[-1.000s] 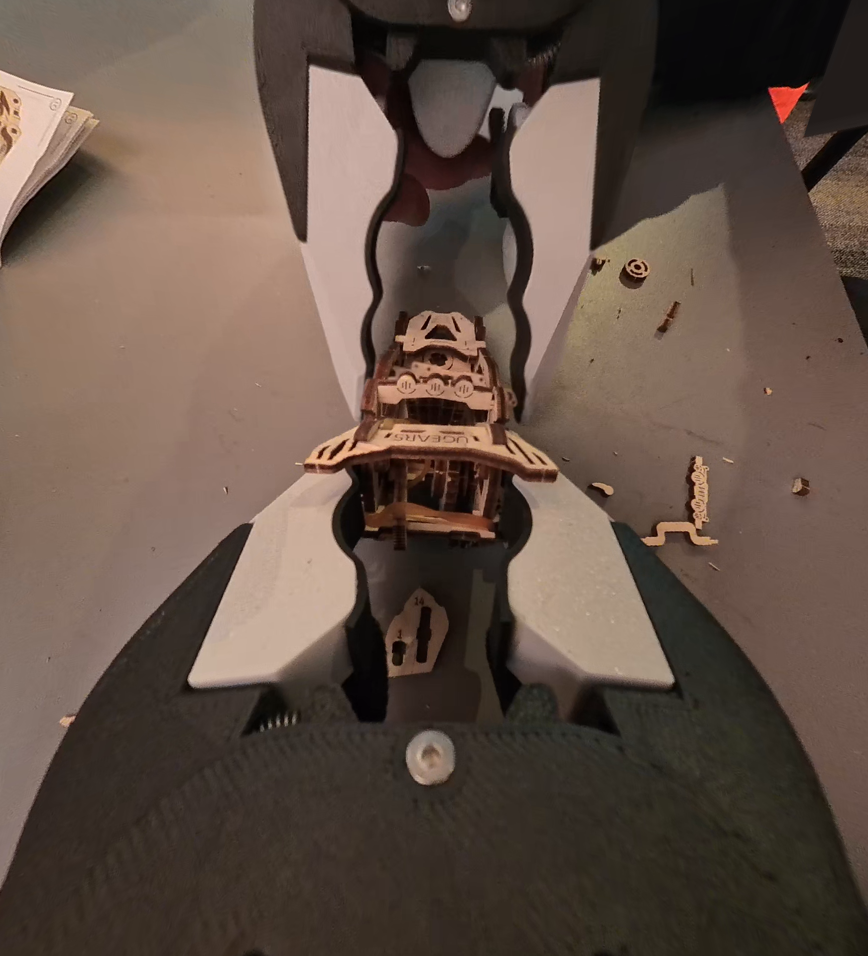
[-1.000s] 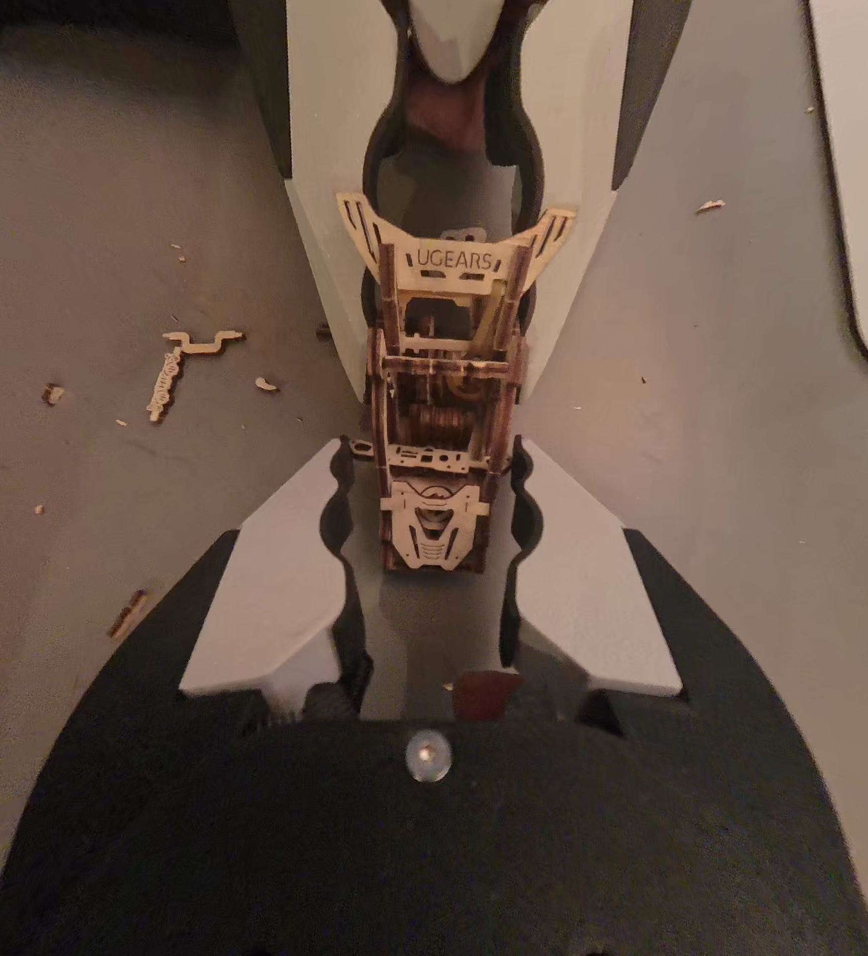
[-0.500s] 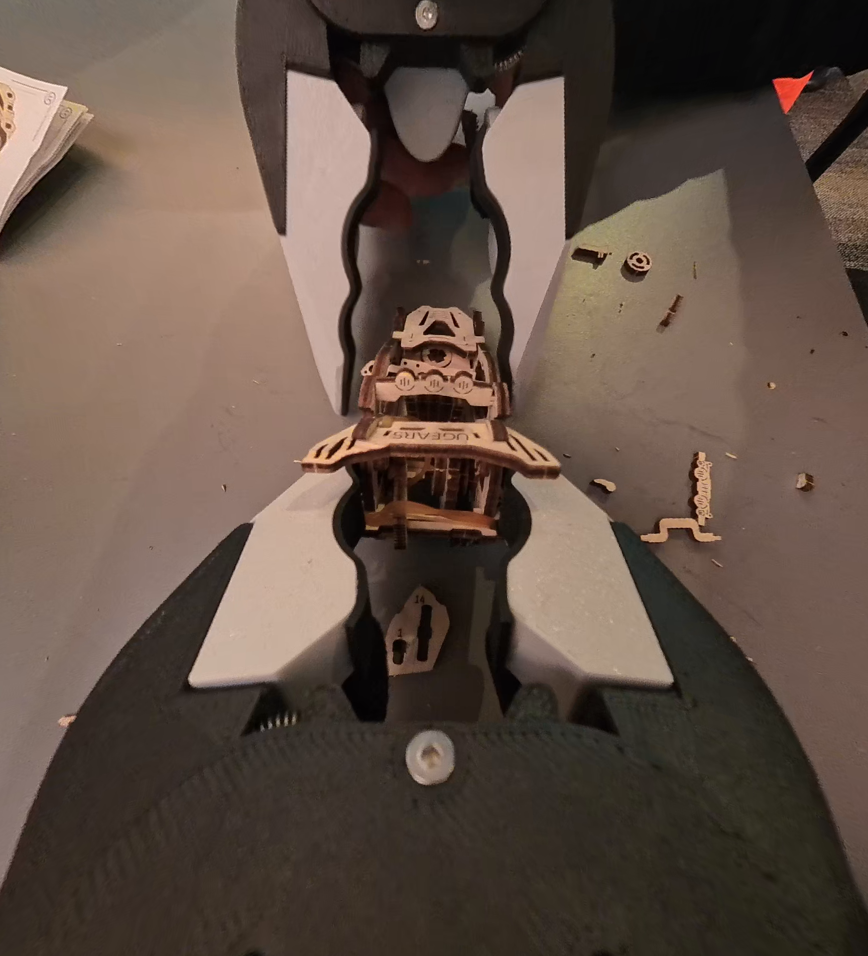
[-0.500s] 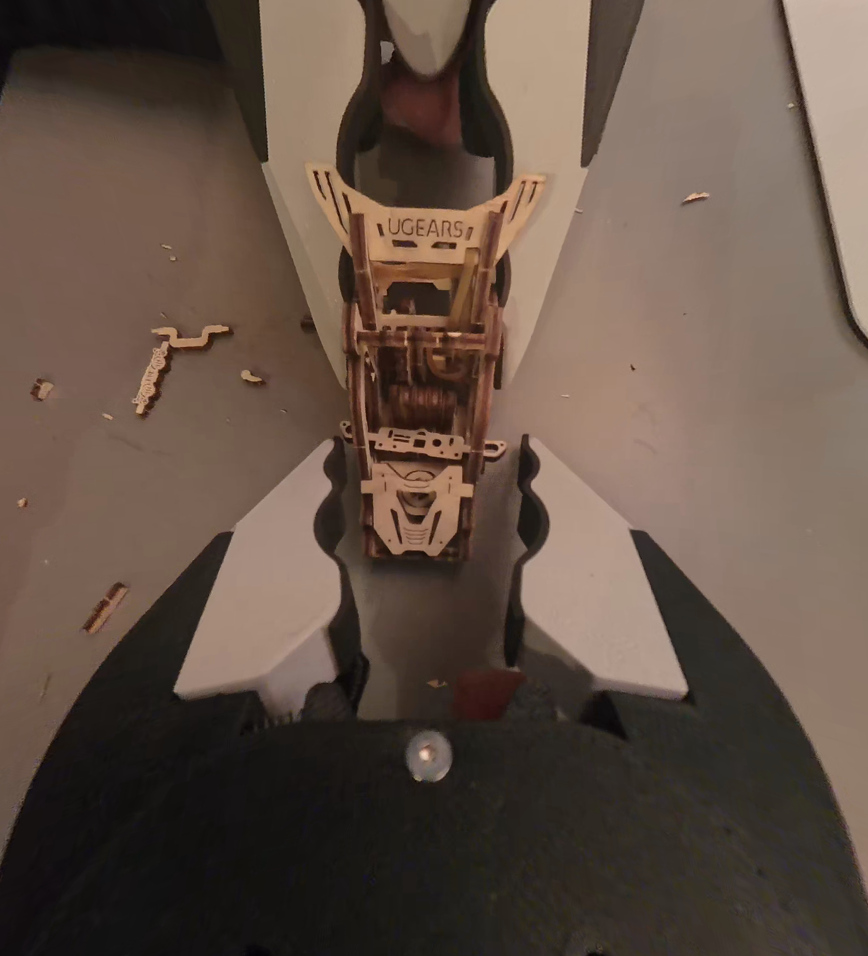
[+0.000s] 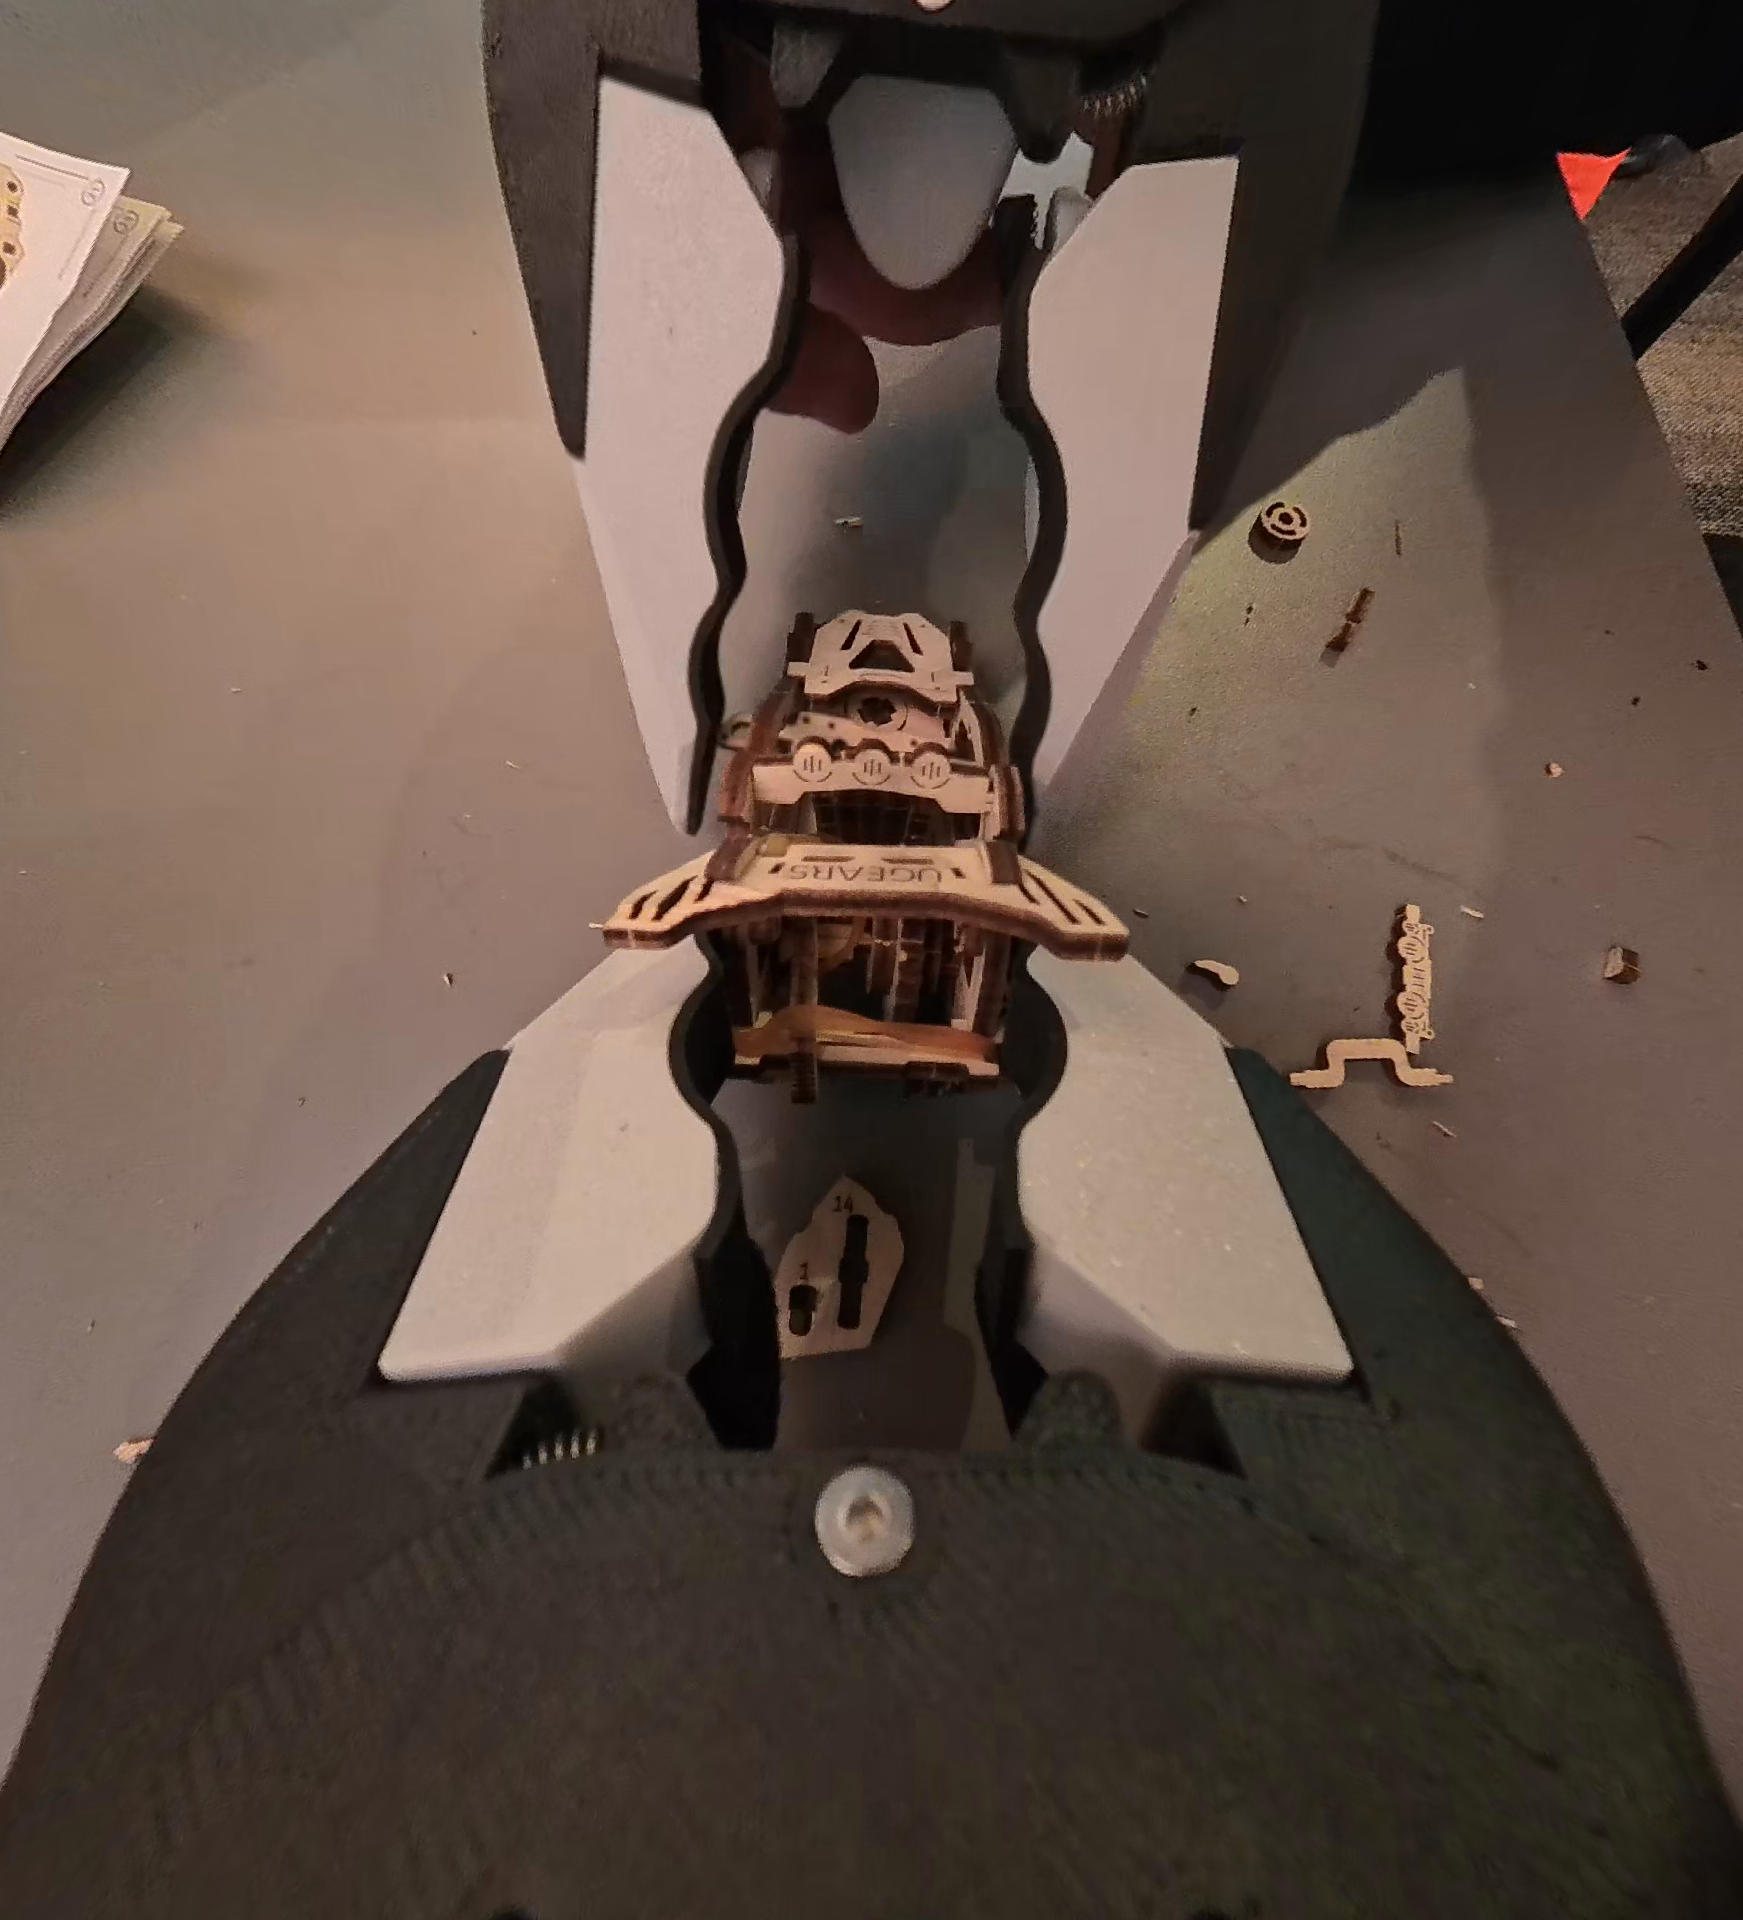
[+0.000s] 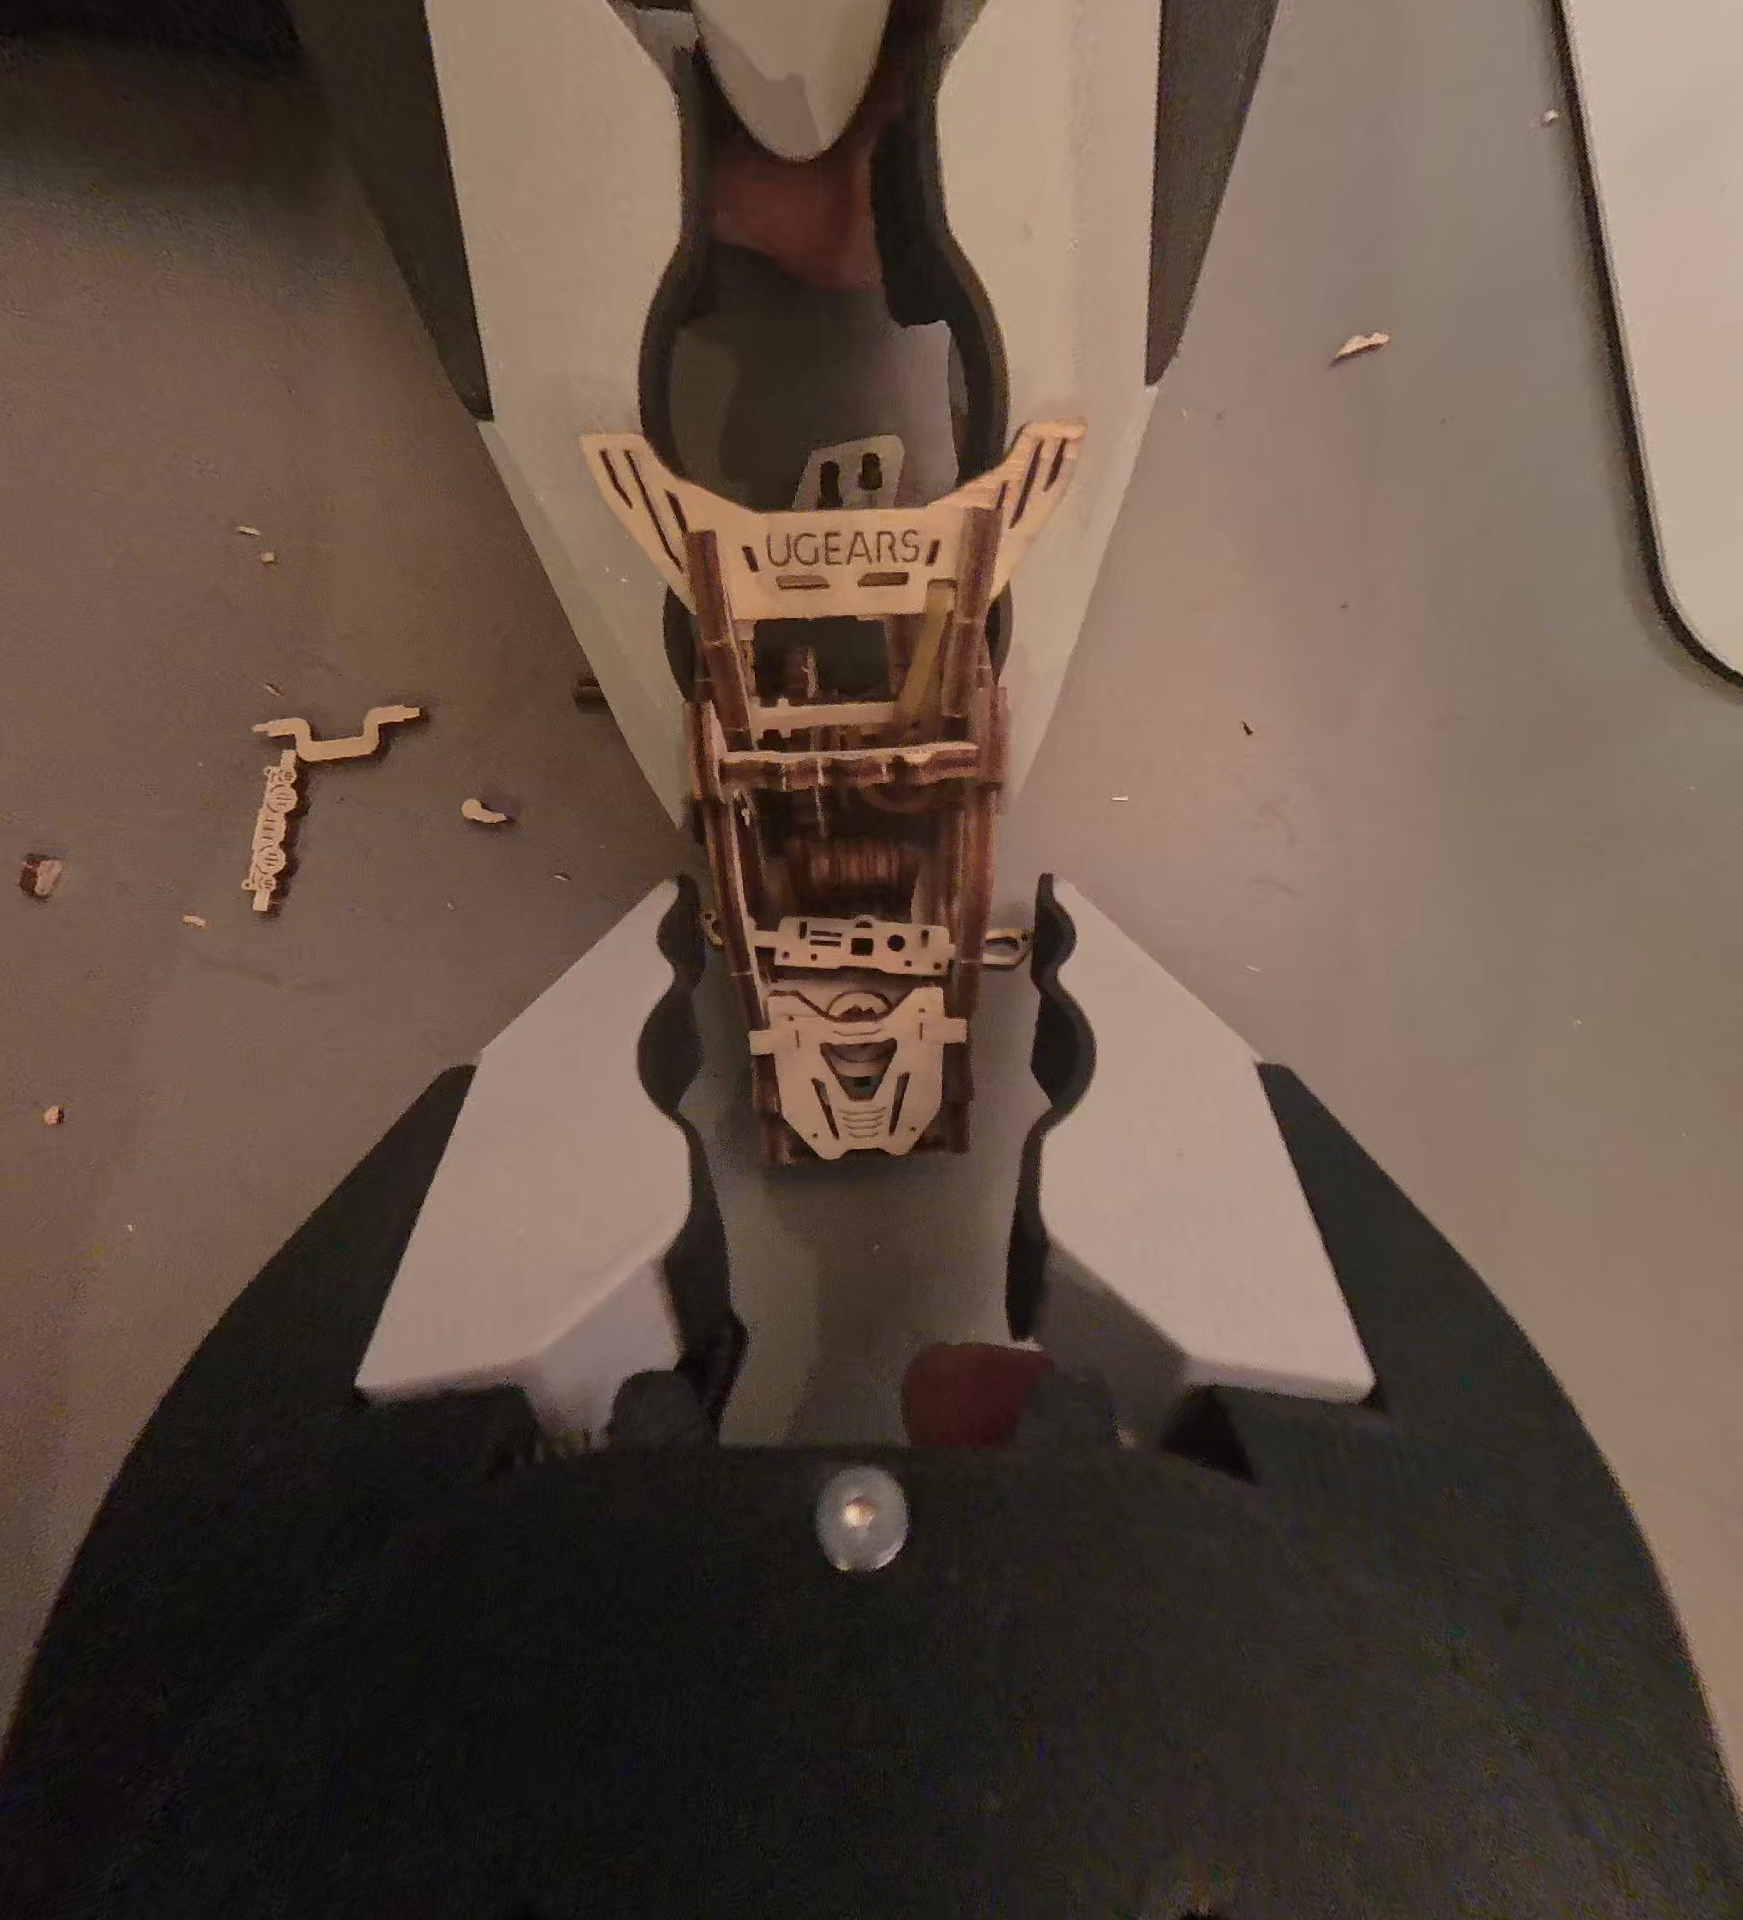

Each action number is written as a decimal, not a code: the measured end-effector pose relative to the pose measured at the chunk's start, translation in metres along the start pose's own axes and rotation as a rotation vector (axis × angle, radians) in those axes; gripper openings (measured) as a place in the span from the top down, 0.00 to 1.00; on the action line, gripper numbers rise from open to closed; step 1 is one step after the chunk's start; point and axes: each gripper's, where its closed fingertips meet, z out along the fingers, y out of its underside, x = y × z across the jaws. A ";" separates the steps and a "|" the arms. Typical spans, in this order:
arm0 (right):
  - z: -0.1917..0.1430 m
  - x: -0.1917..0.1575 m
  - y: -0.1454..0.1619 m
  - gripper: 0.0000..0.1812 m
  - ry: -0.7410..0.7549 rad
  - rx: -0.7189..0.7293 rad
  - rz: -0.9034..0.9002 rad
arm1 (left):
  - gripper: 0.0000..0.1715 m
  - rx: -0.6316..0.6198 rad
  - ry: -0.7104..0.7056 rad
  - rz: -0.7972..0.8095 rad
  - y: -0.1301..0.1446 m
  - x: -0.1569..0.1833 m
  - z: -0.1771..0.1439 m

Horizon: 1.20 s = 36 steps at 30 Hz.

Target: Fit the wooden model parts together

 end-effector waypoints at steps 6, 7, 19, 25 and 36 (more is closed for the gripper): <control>-0.003 -0.001 -0.005 0.66 -0.001 0.031 -0.014 | 0.73 0.001 0.001 0.000 0.000 0.000 0.000; -0.002 -0.002 -0.004 0.66 -0.013 0.040 -0.016 | 0.73 0.001 0.001 0.000 0.000 0.000 0.000; -0.004 -0.004 -0.004 0.66 -0.083 0.128 -0.010 | 0.73 0.002 0.001 0.004 0.000 0.000 0.000; -0.003 -0.006 -0.003 0.66 -0.113 0.147 0.001 | 0.73 0.002 0.006 0.009 0.000 0.001 0.000; -0.005 -0.007 -0.005 0.66 -0.140 0.213 0.006 | 0.73 0.006 0.011 0.014 0.000 0.002 0.000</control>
